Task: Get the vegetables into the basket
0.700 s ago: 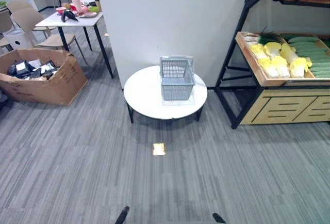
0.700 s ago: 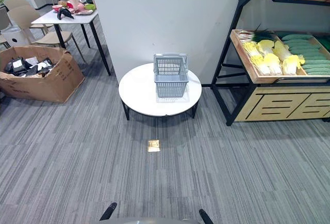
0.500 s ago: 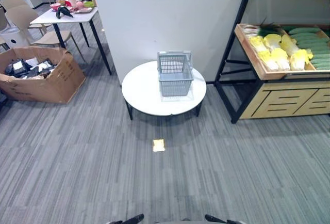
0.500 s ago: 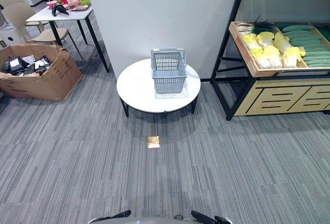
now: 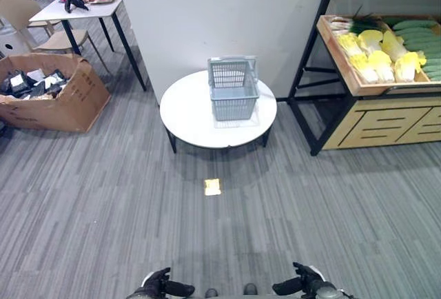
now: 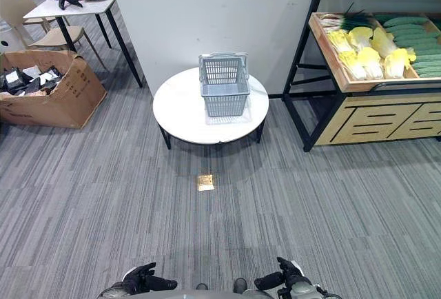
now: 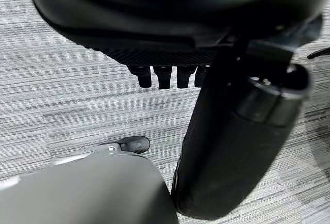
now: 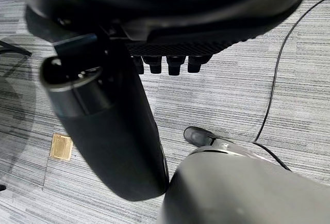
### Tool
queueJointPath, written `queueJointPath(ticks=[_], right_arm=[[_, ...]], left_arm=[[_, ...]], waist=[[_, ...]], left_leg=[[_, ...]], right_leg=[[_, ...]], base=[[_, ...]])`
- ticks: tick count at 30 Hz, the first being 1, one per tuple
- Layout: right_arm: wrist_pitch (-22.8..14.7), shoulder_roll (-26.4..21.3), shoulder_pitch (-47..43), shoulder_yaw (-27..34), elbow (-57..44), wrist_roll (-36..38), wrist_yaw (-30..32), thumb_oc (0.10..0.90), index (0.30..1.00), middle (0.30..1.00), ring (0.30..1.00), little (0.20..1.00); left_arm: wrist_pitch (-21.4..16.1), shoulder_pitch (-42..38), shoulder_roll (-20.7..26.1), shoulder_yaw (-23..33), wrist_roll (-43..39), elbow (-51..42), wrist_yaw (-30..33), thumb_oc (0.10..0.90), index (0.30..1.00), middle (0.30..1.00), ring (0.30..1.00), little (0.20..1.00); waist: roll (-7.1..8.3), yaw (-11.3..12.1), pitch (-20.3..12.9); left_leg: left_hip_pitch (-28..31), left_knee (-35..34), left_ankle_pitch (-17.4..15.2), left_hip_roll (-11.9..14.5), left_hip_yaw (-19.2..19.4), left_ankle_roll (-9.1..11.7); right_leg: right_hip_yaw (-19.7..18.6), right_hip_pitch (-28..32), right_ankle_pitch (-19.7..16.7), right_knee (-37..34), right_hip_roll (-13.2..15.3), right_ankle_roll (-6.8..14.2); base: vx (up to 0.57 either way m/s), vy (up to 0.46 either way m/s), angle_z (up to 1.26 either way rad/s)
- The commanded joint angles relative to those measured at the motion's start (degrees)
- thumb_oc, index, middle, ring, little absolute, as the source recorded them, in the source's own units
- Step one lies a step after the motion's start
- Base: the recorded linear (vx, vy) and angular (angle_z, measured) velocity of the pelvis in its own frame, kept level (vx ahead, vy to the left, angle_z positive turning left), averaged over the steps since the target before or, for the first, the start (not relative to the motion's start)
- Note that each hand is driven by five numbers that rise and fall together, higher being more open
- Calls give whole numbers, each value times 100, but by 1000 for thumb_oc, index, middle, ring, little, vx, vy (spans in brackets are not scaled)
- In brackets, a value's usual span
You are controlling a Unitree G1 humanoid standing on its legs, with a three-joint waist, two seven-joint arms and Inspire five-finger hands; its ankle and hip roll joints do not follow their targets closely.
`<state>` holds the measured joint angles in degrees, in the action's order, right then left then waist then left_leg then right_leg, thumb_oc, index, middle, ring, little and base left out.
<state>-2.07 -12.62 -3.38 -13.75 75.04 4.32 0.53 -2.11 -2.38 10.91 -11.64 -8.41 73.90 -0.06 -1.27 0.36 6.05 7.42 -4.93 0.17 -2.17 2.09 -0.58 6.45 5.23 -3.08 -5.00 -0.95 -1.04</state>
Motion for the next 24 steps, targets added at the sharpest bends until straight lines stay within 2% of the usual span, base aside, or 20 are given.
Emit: queueJointPath(ticks=[1,24], right_arm=[[160,-107,260,-137,437,-176,-54,900,1000,1000,1000,1000],[166,-176,219,-205,408,-166,-57,900,1000,1000,1000,1000]], left_arm=[[-15,-98,-283,-226,-85,291,-33,900,1000,1000,1000,1000],[18,-207,-211,-211,-65,306,-33,900,1000,1000,1000,1000]], waist=[[-6,-40,-81],[-53,-109,86]], left_leg=[[-114,-7,175,477,233,492],[-152,-7,239,593,219,555]], right_leg=[[174,85,54,0,488,711],[111,-60,218,172,371,587]], base=[[0,0,0],[13,-27,-1]])
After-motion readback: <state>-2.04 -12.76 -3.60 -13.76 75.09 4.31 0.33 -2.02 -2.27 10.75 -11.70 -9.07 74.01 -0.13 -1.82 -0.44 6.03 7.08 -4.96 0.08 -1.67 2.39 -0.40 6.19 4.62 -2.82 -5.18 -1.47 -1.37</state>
